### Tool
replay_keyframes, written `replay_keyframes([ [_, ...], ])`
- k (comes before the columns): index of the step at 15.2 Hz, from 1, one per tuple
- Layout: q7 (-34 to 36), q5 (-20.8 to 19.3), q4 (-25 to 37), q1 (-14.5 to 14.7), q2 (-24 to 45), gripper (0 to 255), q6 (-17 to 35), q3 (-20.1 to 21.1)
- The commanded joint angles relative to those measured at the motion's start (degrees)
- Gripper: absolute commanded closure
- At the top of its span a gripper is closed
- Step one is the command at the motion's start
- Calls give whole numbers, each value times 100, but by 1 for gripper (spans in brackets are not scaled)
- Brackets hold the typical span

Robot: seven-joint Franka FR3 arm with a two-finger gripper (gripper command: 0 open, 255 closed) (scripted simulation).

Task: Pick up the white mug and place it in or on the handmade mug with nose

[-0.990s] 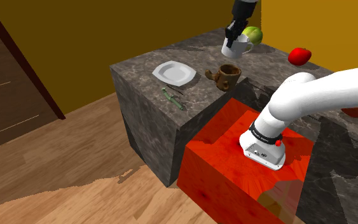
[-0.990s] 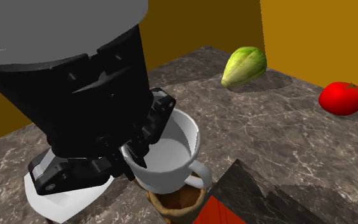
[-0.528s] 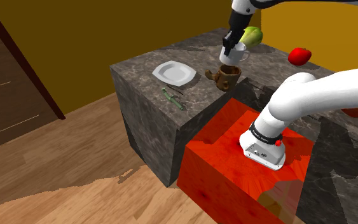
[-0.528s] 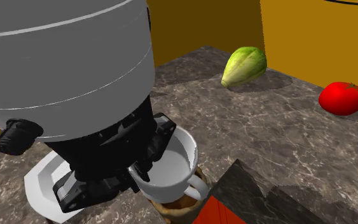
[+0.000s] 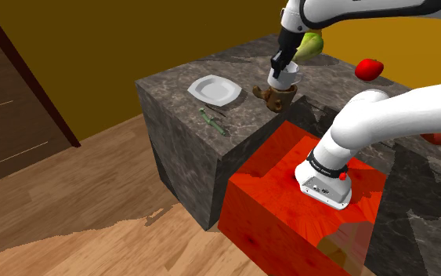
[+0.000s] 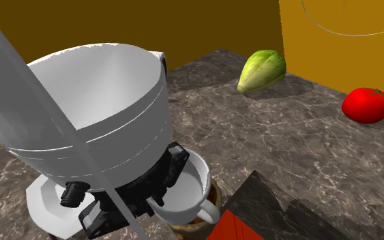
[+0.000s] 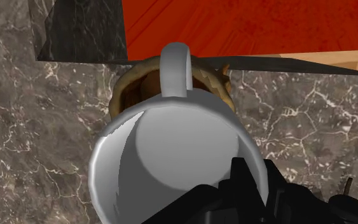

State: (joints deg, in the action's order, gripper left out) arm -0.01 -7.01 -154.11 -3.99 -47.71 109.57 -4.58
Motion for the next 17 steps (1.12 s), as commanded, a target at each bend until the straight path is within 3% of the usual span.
replay_keyframes([
  [1,9,-1,-41,2,11,255,56,2],
  [6,9,-1,-41,1,12,255,56,2],
  [7,5,-3,-41,-1,8,0,52,-1],
  [12,9,-1,-41,1,11,0,56,2],
  [17,-5,74,640,36,-70,0,-708,78],
])
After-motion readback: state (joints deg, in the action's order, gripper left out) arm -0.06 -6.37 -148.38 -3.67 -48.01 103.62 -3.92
